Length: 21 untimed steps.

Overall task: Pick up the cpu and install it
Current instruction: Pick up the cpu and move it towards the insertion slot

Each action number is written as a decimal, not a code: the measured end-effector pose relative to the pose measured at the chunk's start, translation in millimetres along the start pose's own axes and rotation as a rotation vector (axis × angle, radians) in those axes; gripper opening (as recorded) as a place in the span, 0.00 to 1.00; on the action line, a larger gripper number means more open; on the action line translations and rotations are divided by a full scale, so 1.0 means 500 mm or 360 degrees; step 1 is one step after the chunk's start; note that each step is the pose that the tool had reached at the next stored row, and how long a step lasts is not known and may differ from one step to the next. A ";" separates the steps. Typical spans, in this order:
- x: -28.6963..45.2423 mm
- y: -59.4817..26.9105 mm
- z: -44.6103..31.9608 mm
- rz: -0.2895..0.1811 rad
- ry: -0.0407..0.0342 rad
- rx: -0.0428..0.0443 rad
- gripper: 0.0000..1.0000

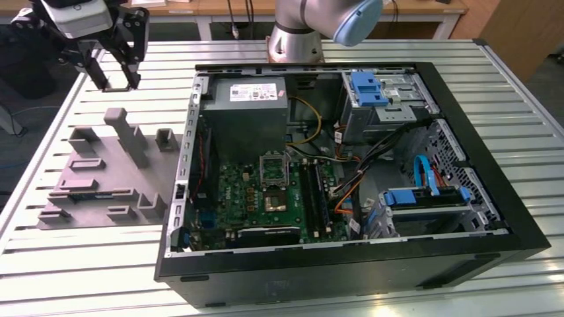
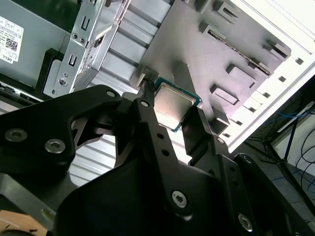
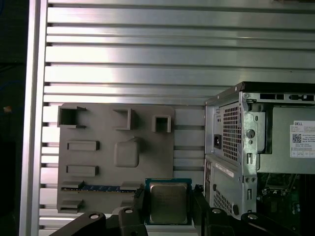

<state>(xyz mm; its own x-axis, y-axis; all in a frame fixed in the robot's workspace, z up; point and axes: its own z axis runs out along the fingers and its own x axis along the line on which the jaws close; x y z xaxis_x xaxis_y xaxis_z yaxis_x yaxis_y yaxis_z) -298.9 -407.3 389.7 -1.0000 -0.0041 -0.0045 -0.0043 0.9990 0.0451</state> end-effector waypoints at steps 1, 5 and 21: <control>0.000 0.000 0.000 0.0000 0.0000 0.0000 0.47; -0.002 0.000 0.000 0.0000 0.0000 0.0000 0.47; -0.009 0.000 0.000 0.0000 0.0000 0.0000 0.47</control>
<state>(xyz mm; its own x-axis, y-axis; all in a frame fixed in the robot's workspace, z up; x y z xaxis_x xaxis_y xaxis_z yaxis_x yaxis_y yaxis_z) -294.5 -407.3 389.7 -1.0000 -0.0042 -0.0044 -0.0044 0.9990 0.0451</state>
